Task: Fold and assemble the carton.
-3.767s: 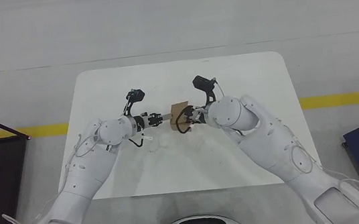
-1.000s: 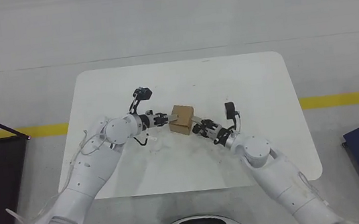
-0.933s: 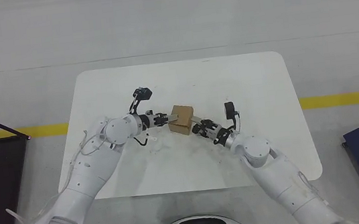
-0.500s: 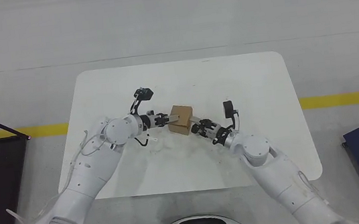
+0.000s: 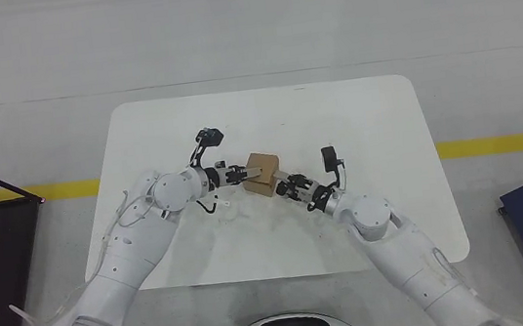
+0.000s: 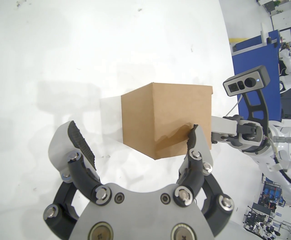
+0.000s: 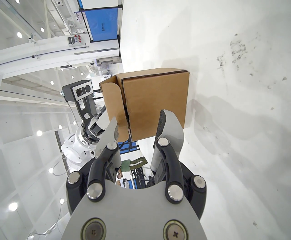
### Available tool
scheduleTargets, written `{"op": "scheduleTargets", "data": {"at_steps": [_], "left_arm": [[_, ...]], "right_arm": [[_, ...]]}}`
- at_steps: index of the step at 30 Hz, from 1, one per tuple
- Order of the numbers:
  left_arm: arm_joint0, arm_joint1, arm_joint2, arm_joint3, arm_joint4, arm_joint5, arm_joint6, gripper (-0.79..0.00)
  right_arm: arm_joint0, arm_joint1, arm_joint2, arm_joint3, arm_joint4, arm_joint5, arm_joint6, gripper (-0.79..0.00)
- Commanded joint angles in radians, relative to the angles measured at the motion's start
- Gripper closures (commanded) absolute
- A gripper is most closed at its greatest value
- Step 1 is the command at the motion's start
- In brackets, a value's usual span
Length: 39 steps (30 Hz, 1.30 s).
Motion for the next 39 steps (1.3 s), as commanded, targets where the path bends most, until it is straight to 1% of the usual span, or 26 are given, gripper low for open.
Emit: {"op": "scheduleTargets", "data": {"at_steps": [1,7,17,23,24,25,26,37,38,39], "left_arm": [[-0.001,-0.001,0.000,0.005,-0.008,-0.009,0.004,-0.785],[-0.013,-0.004,-0.001,0.042,-0.030,-0.053,0.025,-0.785],[-0.034,-0.012,-0.002,0.123,-0.120,-0.208,0.067,-0.785],[-0.059,-0.020,-0.003,0.193,-0.220,-0.287,0.046,-0.785],[-0.063,-0.020,-0.007,0.201,-0.239,-0.281,0.034,-0.785],[-0.066,-0.020,-0.009,0.202,-0.245,-0.275,0.031,-0.785],[-0.066,-0.020,-0.009,0.202,-0.245,-0.275,0.031,-0.785],[-0.066,-0.020,-0.009,0.202,-0.245,-0.275,0.031,-0.785],[-0.057,-0.020,-0.008,0.197,-0.264,-0.283,0.029,-0.785],[-0.045,-0.020,-0.016,0.198,-0.314,-0.310,0.009,-0.785]], "right_arm": [[0.002,0.000,-0.002,0.001,0.000,0.000,0.002,-0.369],[0.006,0.000,-0.002,0.003,-0.004,0.004,0.002,-0.369],[0.005,0.001,-0.001,-0.010,-0.009,0.010,0.002,-0.372],[-0.016,0.008,0.025,-0.038,-0.014,0.006,-0.003,-0.388],[-0.026,0.011,0.034,-0.052,-0.014,0.004,-0.004,-0.502],[-0.038,0.014,0.047,-0.072,-0.007,-0.002,0.000,-0.714],[-0.038,0.014,0.047,-0.072,-0.007,-0.002,0.000,-0.785],[-0.038,0.014,0.047,-0.072,-0.007,-0.002,0.000,-0.785],[-0.038,0.014,0.047,-0.072,-0.007,-0.002,0.000,-0.785],[-0.038,0.014,0.047,-0.072,-0.007,-0.002,0.000,-0.785]]}}
